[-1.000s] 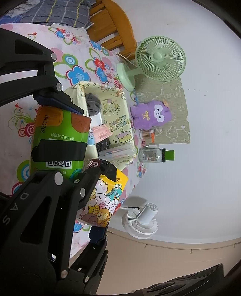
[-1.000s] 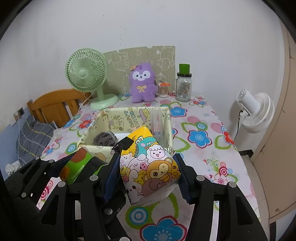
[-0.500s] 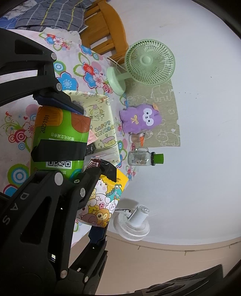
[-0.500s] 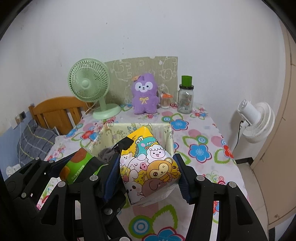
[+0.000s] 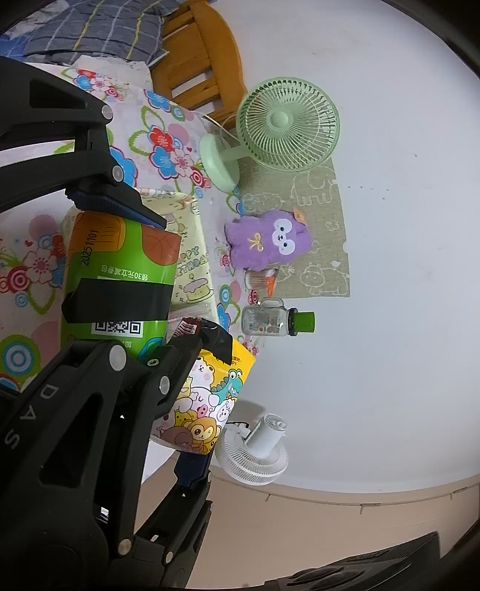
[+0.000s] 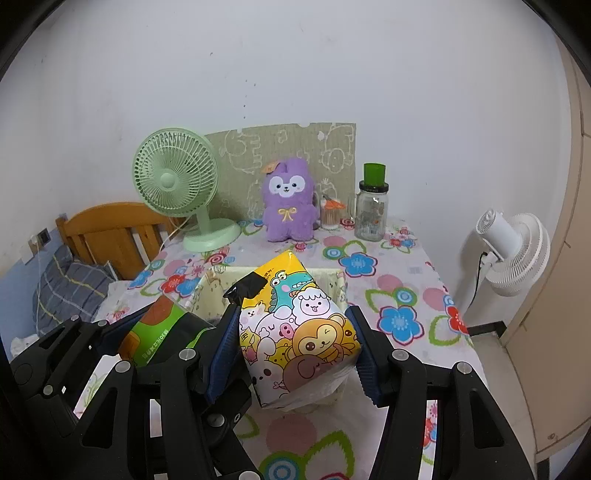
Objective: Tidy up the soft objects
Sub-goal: 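Lift both tissue packs with both tools and carry them over the fabric box, then lower both tissue packs into the box and open both tools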
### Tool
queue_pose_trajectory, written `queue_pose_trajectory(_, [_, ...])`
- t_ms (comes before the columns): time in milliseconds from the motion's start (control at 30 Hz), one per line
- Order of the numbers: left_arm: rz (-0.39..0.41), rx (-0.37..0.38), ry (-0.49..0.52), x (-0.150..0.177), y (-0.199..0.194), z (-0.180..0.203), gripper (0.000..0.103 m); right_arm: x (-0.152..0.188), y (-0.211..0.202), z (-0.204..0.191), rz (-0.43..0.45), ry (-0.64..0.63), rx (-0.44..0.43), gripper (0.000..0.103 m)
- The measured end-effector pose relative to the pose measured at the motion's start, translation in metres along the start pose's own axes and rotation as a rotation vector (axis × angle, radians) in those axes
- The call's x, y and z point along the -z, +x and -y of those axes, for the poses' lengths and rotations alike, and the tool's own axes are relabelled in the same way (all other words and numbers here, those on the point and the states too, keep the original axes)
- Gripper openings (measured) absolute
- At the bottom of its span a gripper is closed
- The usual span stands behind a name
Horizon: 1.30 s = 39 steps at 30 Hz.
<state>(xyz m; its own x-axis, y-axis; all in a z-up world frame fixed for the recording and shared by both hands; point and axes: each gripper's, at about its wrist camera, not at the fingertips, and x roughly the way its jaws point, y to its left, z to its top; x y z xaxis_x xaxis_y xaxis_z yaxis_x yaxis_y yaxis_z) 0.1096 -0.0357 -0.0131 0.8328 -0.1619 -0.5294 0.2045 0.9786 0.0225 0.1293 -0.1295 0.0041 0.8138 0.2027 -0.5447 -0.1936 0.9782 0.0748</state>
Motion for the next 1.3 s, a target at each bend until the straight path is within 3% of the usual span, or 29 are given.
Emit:
queue_pose_trajectory(533, [-0.003,-0.012,-0.027,-0.016,0.032,-0.016,0.074,-0.021,0.039,0.0,-0.001,-0.006,-0.01,0.06])
queue_pose_trajectory(1300, [-0.072,-0.036,-0.083,-0.024,0.086,-0.041,0.075,-0.032,0.098,0.001,-0.055,0.021,-0.052,0.06])
